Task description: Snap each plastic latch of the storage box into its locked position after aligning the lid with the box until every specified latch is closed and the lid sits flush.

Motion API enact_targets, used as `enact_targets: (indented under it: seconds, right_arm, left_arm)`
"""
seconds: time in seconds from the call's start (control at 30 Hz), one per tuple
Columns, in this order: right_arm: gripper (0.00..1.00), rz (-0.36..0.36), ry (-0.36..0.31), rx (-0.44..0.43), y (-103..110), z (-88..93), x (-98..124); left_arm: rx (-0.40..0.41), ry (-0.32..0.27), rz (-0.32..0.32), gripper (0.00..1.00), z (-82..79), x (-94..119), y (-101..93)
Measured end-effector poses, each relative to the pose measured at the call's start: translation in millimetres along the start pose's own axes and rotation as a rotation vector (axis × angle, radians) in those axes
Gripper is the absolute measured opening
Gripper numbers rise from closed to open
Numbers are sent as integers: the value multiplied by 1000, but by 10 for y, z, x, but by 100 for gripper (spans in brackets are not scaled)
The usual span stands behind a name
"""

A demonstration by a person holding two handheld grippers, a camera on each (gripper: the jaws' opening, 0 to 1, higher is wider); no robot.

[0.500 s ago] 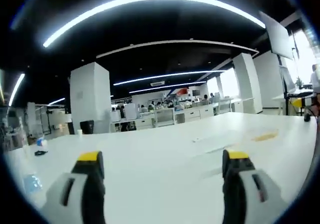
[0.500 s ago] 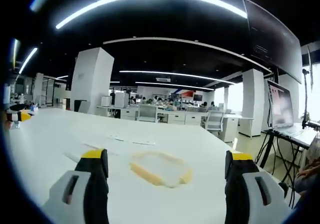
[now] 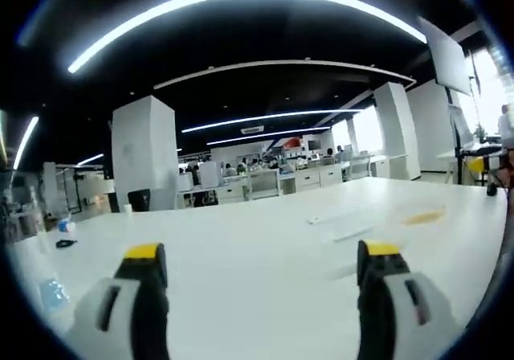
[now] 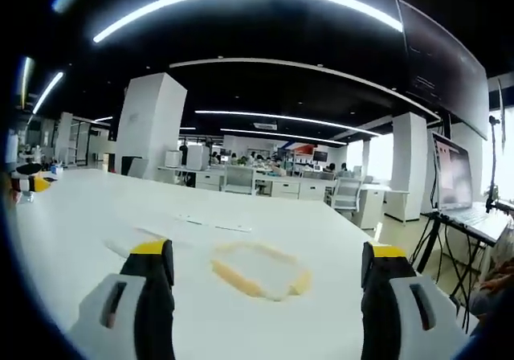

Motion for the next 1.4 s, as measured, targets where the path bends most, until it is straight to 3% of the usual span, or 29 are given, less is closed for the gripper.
enact_targets:
  seconds: [1.2,1.4]
  right_arm:
    - [100,1,-3,7,-32,5,5]
    - [100,5,18,1,-50,69,-18]
  left_arm:
    - [46,-13,13,99,-1,17,-34]
    - [51,-10,18,99,1,20,-44]
Point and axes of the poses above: the point that each gripper's makers call its tool centre point, and the gripper's own axes: x roughly backward along the fingers, y roughly to its left, z roughly out of its underside, the point moved 4 cm from there along x, roughly backward along the fingers, and after that the axes turned 12 degrees about -x, right-handed, at the moved point
